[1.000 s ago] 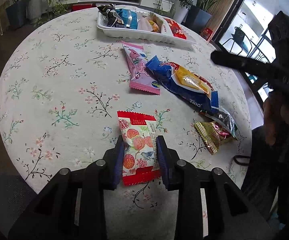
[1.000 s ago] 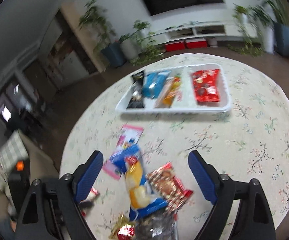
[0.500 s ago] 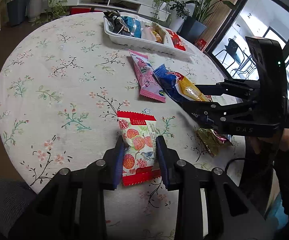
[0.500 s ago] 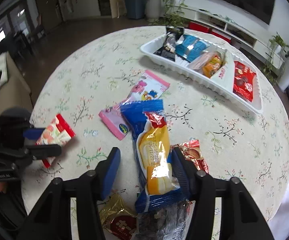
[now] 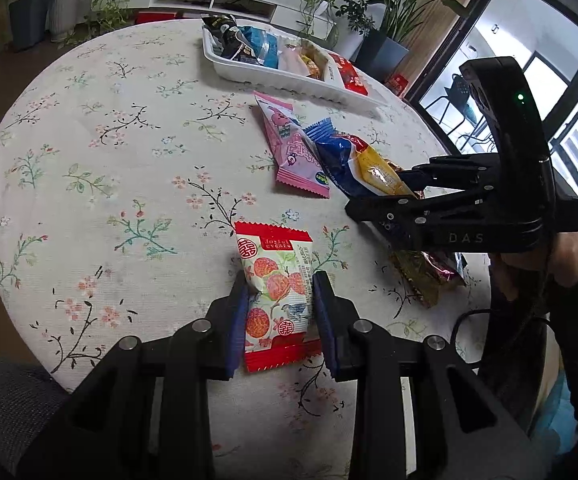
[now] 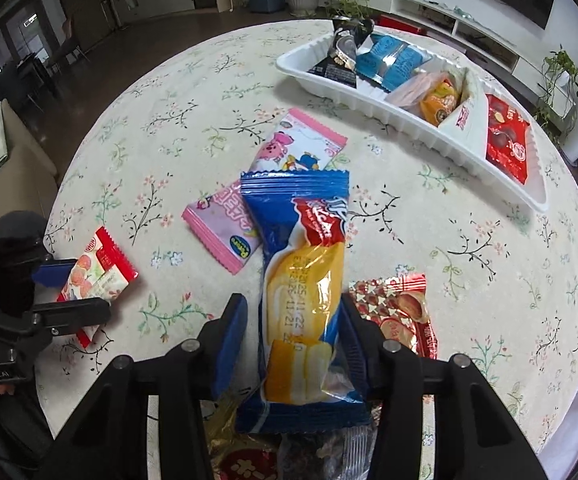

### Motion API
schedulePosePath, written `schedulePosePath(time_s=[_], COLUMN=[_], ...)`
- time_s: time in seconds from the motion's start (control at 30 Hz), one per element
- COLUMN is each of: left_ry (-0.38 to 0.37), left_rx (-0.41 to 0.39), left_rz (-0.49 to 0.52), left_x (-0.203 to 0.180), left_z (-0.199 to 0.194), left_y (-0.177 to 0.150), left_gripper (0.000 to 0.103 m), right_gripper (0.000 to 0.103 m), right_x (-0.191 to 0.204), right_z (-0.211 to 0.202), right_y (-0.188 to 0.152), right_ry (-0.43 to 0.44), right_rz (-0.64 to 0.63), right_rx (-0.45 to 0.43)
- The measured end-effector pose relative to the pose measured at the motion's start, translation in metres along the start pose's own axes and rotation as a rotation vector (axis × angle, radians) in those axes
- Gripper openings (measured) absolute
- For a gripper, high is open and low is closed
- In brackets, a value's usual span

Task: Organize snacks
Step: 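Grasp the blue Tip cake bag with the right gripper while the left holds the candy packet, then carry the candy packet and cake bag with both grippers over the tray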

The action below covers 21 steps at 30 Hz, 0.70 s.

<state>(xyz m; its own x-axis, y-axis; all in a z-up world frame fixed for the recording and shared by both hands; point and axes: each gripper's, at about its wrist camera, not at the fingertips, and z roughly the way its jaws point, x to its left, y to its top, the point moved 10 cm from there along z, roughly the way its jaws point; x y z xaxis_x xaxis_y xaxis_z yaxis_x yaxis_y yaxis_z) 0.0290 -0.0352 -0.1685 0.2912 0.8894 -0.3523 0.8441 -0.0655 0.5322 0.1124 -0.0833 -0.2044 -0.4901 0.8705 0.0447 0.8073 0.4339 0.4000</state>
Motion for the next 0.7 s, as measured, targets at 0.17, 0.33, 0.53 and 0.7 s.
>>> schedulePosePath(time_s=[0.17, 0.33, 0.53, 0.7], left_ry=[-0.002, -0.014, -0.041, -0.075], left_rx=[-0.001, -0.005, -0.021, -0.042], left_rz=[0.002, -0.005, -0.009, -0.015], left_x=[-0.001, -0.001, -0.005, -0.012], left_z=[0.000, -0.001, -0.006, -0.015], left_y=[0.000, 0.001, 0.004, 0.015], left_gripper=[0.029, 0.029, 0.029, 0.029], right_gripper=[0.036, 0.030, 0.030, 0.030], right_x=[0.003, 0.003, 0.002, 0.000], right_z=[-0.001, -0.005, -0.028, -0.052], right_y=[0.000, 0.000, 0.003, 0.011], right_ry=[0.017, 0.033, 0.077, 0.163], right_rz=[0.009, 0.047, 0.106, 0.183], right_rx=[0.005, -0.014, -0.083, -0.162])
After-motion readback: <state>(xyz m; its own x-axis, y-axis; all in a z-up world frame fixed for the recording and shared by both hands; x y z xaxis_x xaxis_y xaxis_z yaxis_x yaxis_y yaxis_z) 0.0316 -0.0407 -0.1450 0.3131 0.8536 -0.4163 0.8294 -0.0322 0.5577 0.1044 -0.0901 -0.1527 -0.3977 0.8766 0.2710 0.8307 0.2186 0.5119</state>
